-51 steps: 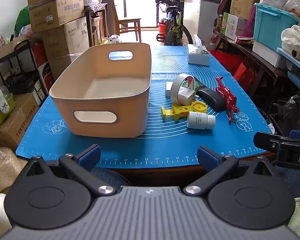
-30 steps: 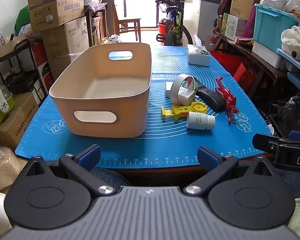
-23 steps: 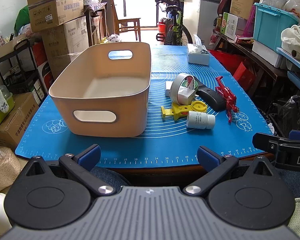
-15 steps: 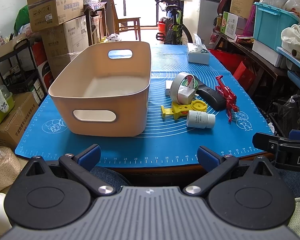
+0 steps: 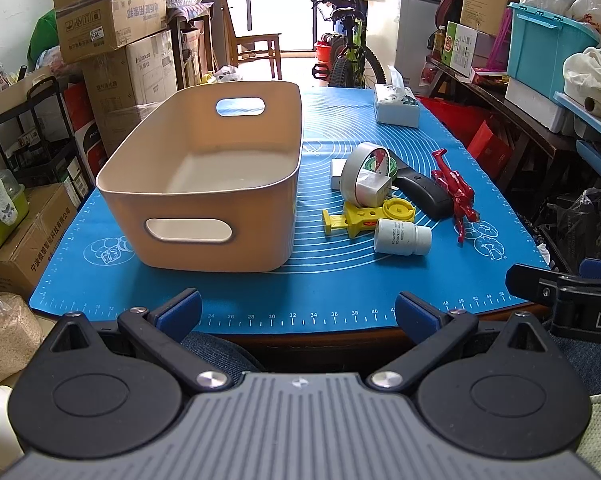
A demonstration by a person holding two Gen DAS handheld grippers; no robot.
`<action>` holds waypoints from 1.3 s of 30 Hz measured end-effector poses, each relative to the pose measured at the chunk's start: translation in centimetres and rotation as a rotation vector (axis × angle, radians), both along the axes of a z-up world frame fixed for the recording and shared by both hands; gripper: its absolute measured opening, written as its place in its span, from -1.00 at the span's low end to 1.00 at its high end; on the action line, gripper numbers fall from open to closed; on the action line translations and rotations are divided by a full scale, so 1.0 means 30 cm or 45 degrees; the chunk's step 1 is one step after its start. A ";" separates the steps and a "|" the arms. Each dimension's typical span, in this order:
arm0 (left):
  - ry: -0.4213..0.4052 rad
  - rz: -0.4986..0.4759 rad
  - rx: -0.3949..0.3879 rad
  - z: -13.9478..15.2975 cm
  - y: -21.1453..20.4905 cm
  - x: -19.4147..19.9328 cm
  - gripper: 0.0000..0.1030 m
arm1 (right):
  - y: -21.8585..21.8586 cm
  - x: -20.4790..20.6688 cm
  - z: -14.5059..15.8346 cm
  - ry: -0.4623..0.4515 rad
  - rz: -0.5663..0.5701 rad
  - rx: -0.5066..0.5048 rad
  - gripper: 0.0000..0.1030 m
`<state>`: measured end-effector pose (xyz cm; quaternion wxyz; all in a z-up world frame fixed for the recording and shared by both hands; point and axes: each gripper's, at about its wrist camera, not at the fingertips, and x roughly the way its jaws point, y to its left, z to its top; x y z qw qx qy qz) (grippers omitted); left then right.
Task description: Organize rigid objects
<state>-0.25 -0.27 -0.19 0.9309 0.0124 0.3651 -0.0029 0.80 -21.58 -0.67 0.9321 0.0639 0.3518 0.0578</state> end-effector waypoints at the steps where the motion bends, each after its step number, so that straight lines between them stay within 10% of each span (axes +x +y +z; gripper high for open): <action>1: 0.002 0.000 0.001 -0.001 -0.001 -0.001 0.96 | 0.000 0.000 0.000 0.000 0.000 0.001 0.95; 39: 0.024 0.004 -0.011 -0.018 0.008 0.025 0.96 | 0.011 0.002 0.001 -0.003 0.002 -0.014 0.95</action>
